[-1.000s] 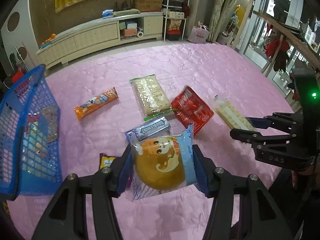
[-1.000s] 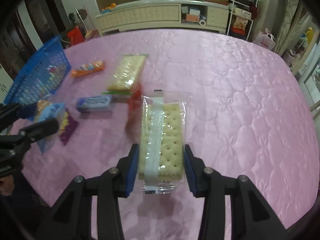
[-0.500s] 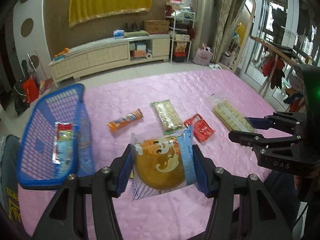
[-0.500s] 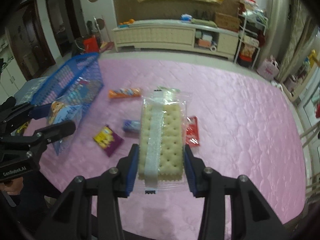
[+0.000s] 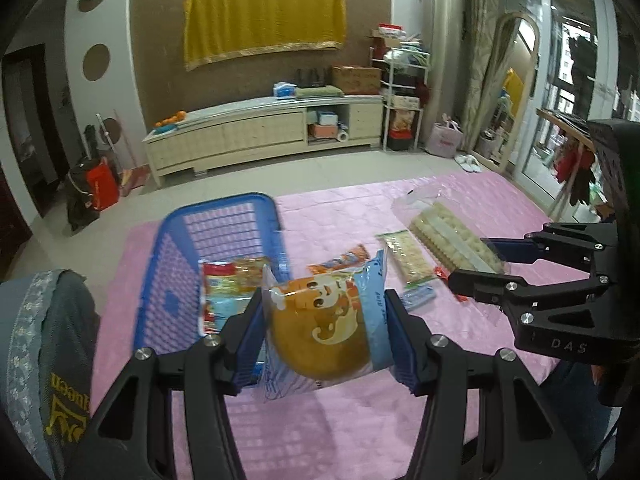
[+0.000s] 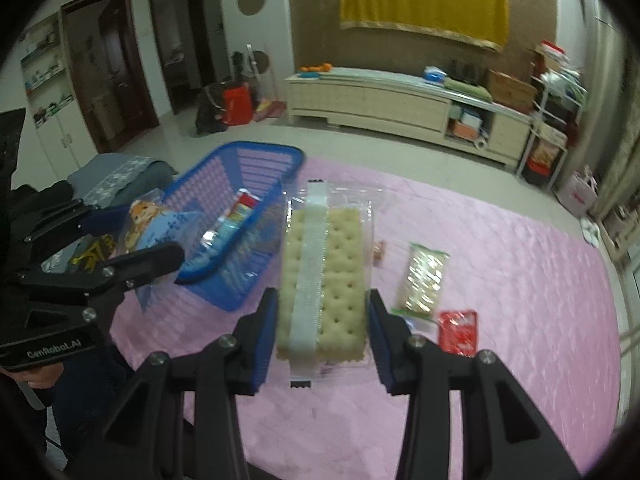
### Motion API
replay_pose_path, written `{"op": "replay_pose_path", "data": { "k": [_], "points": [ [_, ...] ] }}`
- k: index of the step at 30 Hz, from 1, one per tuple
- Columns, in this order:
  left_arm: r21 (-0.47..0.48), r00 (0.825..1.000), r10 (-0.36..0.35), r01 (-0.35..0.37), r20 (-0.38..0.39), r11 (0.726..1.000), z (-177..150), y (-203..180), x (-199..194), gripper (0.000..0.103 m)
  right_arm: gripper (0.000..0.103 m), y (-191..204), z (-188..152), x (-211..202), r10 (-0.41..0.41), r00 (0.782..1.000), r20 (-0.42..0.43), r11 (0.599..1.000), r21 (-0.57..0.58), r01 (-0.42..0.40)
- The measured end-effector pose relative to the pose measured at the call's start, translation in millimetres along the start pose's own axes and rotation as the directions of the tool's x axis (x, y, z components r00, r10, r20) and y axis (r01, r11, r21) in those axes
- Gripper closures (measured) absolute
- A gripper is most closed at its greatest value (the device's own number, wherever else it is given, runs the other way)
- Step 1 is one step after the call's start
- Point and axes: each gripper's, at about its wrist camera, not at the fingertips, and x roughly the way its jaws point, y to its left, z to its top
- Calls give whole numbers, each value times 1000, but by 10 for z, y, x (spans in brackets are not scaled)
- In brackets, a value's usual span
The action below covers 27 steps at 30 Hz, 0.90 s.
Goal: Organize snacks
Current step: 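Carry the bread bun and cracker pack with both grippers over the basket, then open the left gripper over the basket while the right gripper lowers the cracker pack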
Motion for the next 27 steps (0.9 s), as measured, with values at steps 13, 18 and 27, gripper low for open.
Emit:
{"op": "replay_pose_path", "data": {
  "k": [13,18,27],
  "points": [
    [-81,998,68,-69,-14,994,-41,746,-77,49,56,565,403,373,84,996,-10,993,-80,-84],
    [-95,996,79,-82,-41,992,-63,926,30,49,56,689,494,584,95,995,-27,991,-95,-97],
    [-102,990,64,-77,-123,992,-157,1160,547,49,56,692,503,979,88,993,-81,993,-74,-94]
  ]
}}
